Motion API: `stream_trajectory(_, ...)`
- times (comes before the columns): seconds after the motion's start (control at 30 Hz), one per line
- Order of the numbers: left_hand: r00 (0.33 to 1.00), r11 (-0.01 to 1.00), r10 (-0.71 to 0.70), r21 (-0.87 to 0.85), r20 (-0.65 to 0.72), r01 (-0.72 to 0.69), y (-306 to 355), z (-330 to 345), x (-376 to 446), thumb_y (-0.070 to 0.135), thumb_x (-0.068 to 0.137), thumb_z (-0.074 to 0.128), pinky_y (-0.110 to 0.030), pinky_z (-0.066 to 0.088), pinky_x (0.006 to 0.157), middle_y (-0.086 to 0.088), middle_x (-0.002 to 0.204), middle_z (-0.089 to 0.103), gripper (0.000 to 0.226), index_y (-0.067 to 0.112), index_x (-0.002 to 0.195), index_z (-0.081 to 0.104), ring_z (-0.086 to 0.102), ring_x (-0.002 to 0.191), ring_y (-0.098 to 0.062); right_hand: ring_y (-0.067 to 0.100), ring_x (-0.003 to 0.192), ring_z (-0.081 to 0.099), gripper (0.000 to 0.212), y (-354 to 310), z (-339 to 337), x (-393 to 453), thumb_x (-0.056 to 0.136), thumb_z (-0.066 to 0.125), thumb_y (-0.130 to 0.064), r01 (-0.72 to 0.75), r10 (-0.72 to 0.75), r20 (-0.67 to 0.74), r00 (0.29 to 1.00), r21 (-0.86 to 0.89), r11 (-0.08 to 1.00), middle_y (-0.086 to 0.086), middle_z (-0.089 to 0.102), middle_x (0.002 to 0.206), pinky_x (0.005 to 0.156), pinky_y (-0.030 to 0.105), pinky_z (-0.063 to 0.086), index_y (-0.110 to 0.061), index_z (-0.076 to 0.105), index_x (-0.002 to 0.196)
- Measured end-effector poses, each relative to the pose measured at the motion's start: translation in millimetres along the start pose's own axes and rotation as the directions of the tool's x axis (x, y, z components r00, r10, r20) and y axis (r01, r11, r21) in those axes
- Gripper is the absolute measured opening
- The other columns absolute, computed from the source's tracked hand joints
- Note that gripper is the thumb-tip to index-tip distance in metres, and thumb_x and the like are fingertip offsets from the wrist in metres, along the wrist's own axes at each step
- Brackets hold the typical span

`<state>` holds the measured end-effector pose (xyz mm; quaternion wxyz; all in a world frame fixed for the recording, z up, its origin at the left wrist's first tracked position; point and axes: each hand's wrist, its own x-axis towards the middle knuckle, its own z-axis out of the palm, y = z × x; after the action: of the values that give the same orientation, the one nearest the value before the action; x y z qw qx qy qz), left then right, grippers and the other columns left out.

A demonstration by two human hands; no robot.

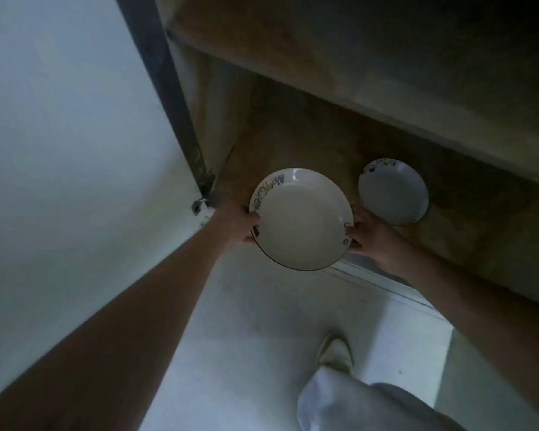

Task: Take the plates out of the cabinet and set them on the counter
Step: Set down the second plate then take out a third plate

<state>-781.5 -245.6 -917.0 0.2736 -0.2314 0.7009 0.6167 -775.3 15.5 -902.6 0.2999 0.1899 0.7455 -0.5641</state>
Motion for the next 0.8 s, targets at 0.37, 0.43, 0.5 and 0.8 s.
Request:
stream_trajectory(0.37,0.999,0.998,0.004,0.058,-0.035,-0.002,23.4,-48.7,-193.4,0.001,0.089,0.058,-0.042,0.063,0.068,-0.006,0.116,0.062,0.053,0.025,0.136,0.049,0.064,0.100,-0.026,0.034,0.124,0.050,0.047,-61.5,39.8,-161.9,0.097,0.043,0.005,-0.126,0.126,0.040,0.991,0.009,0.992,0.015,0.050,0.139,0.096,0.057,0.047,-0.012,0.041,0.140)
stream_trajectory(0.43,0.999,1.000,0.005,0.014,-0.041,-0.005,27.5,-63.3,-227.9,0.001,0.089,0.057,-0.042,0.063,0.068,-0.007,0.112,0.065,0.052,0.029,0.133,0.053,0.067,0.096,-0.024,0.033,0.123,0.051,0.049,-74.7,48.1,-191.3,0.097,0.044,0.005,-0.126,0.126,0.047,0.991,-0.007,0.992,0.013,0.051,0.138,0.094,0.055,0.050,-0.016,0.040,0.142)
stream_trajectory(0.5,0.999,1.000,0.011,-0.012,-0.049,-0.011,31.4,-76.5,-260.9,0.003,0.090,0.057,-0.045,0.063,0.068,-0.008,0.110,0.066,0.048,0.032,0.128,0.056,0.068,0.095,-0.023,0.032,0.122,0.052,0.047,-87.4,57.0,-220.2,0.097,0.044,0.003,-0.125,0.126,0.057,0.990,-0.016,0.992,0.012,0.053,0.136,0.093,0.054,0.051,-0.016,0.041,0.140)
stream_trajectory(0.8,0.998,0.994,0.055,-0.089,-0.017,-0.056,97.7,-133.5,-446.4,0.000,0.094,0.052,-0.036,0.061,0.067,-0.009,0.105,0.070,0.046,0.037,0.120,0.063,0.069,0.089,-0.020,0.020,0.109,0.061,0.044,-178.3,79.5,-393.1,0.098,0.050,-0.010,-0.076,0.080,0.078,0.994,-0.053,0.996,0.002,0.059,0.127,0.075,0.030,0.059,-0.030,0.045,0.137)
